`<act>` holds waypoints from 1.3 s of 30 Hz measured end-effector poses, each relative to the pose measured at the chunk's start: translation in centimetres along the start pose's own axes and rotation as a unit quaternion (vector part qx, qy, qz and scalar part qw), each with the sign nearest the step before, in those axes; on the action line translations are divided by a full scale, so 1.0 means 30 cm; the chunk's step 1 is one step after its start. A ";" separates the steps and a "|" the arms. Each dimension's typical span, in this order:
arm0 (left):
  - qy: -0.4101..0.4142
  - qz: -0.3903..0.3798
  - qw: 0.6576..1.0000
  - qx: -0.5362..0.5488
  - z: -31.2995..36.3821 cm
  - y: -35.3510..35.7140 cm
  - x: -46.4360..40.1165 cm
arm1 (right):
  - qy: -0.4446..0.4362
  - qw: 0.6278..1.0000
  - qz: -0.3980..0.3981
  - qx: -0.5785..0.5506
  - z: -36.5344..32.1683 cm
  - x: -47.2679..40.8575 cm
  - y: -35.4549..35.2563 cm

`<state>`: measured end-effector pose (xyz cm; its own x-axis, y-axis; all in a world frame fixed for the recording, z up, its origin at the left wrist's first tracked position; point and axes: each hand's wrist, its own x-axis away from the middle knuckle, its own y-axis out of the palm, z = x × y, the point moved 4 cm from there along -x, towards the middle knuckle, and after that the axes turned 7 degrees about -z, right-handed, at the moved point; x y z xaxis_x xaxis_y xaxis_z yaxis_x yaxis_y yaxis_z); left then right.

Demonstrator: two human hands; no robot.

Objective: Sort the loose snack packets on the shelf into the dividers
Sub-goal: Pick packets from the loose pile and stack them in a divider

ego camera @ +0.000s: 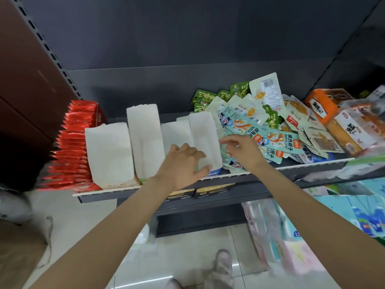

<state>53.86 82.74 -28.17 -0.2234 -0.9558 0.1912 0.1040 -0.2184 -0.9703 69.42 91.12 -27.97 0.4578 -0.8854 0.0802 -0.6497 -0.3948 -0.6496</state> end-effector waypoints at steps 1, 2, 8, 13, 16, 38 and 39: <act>0.029 0.007 1.000 0.004 0.044 -0.009 -0.031 | 0.013 1.000 0.011 0.019 0.037 -0.004 -0.029; 0.058 0.017 0.998 0.018 0.090 -0.012 -0.066 | 0.025 0.999 0.016 0.040 0.076 -0.009 -0.057; 0.054 0.018 0.989 0.138 0.298 0.027 -0.338 | 0.098 0.987 0.006 0.129 0.333 -0.087 -0.185; -0.044 -0.099 0.989 0.105 0.326 0.106 -0.549 | 0.115 0.984 -0.054 0.126 0.427 -0.199 -0.215; -0.082 -0.151 0.975 0.138 0.318 0.150 -0.611 | 0.109 0.988 -0.003 0.111 0.444 -0.249 -0.228; -0.065 0.320 0.904 0.275 0.155 -0.211 -0.199 | -0.137 0.983 0.109 -0.061 -0.087 -0.002 -0.293; -0.076 0.321 0.907 0.261 0.119 -0.212 -0.158 | -0.144 0.983 0.096 -0.055 -0.121 0.008 -0.258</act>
<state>57.72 87.95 -22.37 0.1775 -0.9262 -0.3327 0.6200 0.3678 -0.6930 72.34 93.07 -20.17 0.4620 -0.8468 -0.2637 -0.7954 -0.2641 -0.5455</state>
